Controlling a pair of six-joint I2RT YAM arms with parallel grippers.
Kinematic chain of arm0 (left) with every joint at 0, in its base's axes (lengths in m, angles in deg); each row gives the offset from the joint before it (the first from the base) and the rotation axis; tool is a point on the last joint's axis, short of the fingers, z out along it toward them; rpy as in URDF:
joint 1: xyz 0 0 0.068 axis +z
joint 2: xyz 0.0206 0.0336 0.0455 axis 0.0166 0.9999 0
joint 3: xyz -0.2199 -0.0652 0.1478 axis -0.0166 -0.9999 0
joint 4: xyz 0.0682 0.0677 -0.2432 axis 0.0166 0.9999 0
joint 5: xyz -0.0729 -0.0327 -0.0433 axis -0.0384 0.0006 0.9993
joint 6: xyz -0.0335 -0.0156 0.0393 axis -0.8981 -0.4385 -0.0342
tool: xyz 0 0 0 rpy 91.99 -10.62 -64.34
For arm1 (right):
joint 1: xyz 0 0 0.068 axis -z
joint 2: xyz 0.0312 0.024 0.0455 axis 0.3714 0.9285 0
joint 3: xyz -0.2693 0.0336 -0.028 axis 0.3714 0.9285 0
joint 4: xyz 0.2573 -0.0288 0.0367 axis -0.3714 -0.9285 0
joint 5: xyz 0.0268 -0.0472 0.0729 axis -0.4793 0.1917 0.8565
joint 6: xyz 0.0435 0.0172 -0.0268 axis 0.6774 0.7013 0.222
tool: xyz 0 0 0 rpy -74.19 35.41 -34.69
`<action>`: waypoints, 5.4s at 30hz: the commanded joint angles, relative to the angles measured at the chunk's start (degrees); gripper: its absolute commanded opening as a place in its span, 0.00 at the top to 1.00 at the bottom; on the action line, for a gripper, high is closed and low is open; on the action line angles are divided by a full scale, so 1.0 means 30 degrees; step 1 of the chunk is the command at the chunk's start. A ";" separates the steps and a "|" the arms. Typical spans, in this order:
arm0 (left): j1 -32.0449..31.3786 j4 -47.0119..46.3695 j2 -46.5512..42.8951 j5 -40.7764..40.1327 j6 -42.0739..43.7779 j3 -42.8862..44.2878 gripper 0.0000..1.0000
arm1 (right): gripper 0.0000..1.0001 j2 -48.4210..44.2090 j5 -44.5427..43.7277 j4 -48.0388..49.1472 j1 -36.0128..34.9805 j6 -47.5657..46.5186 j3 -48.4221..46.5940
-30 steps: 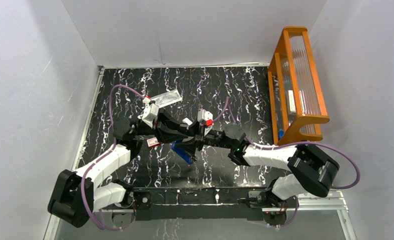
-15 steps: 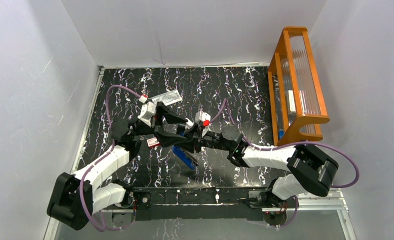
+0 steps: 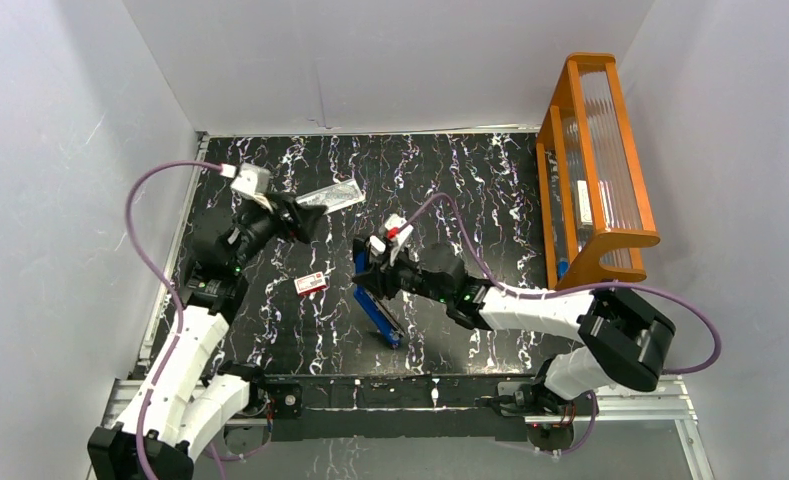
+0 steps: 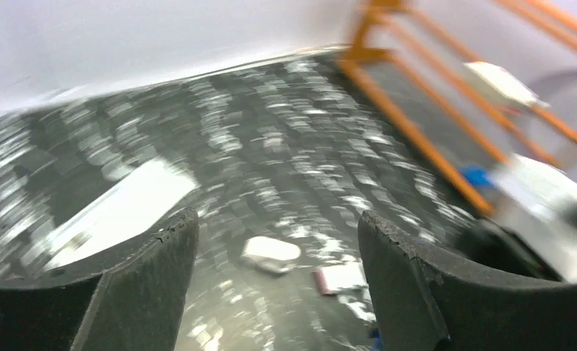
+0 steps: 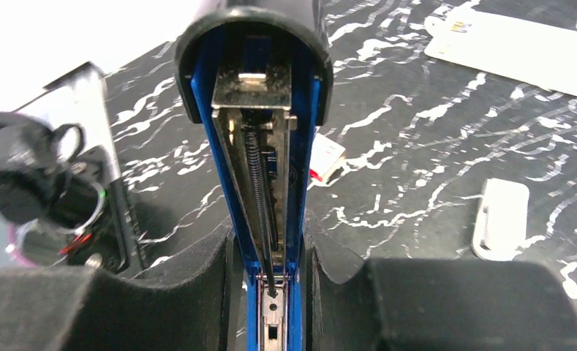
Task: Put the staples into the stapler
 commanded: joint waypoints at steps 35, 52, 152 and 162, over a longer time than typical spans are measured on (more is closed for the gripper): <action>-0.0190 1.6016 0.1607 -1.3334 -0.3614 0.2400 0.17 | 0.75 1.2945 -1.4478 -2.0983 -0.2651 0.6973 -1.9953; -0.0441 1.6161 0.1719 -1.4528 -0.3509 0.2335 0.17 | 0.64 1.4545 -1.3962 -2.1732 -0.2601 0.7002 -2.1543; -0.7181 2.0952 1.6173 0.7952 2.7761 1.5823 1.00 | 0.34 -0.5303 0.0506 -1.3145 0.6714 1.0190 -0.2189; -0.6943 2.1471 1.5458 1.0397 2.8515 1.5697 1.00 | 0.43 -0.5308 0.1475 -1.1945 0.6843 1.0432 -0.2156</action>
